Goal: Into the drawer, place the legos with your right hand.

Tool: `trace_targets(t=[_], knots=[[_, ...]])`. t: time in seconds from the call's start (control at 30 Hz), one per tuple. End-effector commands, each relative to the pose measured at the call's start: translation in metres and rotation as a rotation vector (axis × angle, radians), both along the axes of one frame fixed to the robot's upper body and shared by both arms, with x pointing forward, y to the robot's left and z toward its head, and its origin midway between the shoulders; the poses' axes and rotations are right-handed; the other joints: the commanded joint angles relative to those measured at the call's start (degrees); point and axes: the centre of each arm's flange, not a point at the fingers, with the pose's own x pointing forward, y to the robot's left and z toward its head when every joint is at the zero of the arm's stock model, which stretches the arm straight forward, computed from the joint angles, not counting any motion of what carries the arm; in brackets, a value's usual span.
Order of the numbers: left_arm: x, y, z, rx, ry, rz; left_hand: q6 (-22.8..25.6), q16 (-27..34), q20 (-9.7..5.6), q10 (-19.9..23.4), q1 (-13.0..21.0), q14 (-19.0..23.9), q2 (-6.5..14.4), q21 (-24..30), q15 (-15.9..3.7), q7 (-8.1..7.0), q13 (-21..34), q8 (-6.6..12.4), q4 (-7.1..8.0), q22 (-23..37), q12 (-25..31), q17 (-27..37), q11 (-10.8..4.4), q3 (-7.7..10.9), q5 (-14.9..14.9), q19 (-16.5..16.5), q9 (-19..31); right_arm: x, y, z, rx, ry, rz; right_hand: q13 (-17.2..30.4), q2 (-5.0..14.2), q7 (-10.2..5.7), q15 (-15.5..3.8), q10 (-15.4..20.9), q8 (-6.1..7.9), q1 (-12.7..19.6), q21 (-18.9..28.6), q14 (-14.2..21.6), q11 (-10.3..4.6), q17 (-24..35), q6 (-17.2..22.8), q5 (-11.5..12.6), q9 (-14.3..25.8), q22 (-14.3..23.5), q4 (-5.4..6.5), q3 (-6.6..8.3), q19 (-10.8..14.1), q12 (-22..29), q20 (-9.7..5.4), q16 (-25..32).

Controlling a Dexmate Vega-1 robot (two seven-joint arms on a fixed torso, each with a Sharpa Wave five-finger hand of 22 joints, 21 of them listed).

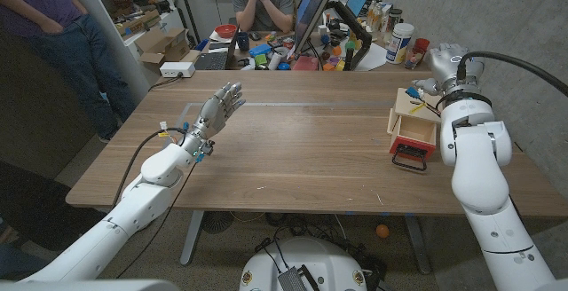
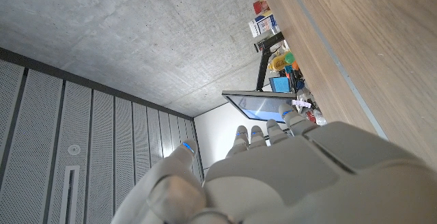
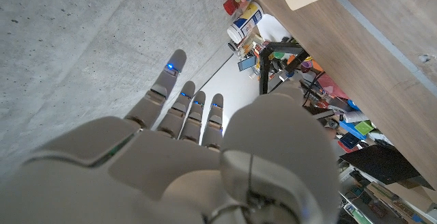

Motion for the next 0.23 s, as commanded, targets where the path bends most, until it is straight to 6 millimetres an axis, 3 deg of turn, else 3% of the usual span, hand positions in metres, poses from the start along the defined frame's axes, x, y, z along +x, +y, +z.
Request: trace_targets(t=[0.03,0.23], knots=[[-0.007,0.006,0.004,0.020,-0.022,0.007,0.07,0.04,0.59,-0.09,-0.18,0.00,6.06,-0.20,0.20,0.03,0.10,0.17,-0.06,0.11,0.18,0.11,0.32,-0.21,0.37,0.18,0.14,-0.001,-0.001,-0.010,0.021,-0.030,0.010,-0.10,-0.35,0.08,-5.09,-0.07,0.10,-0.49,-0.34,-0.48,0.28,-0.25,-0.37,-0.07,-0.01,0.07,-0.07,-0.05,0.09,-0.30,0.62,0.43],[-0.003,0.000,0.015,0.038,-0.052,0.031,0.09,0.05,0.64,-0.11,-0.18,0.02,6.06,-0.20,0.17,-0.02,0.10,0.18,-0.06,0.11,0.17,0.11,0.29,-0.24,0.38,0.21,0.14,0.005,-0.012,-0.013,0.029,-0.074,0.024,-0.32,-0.36,0.06,-4.99,-0.23,0.21,-0.73,-0.77,-0.80,0.42,-0.68,-0.45,-0.13,-0.12,0.07,0.00,-0.08,0.09,-0.59,0.91,0.47]])
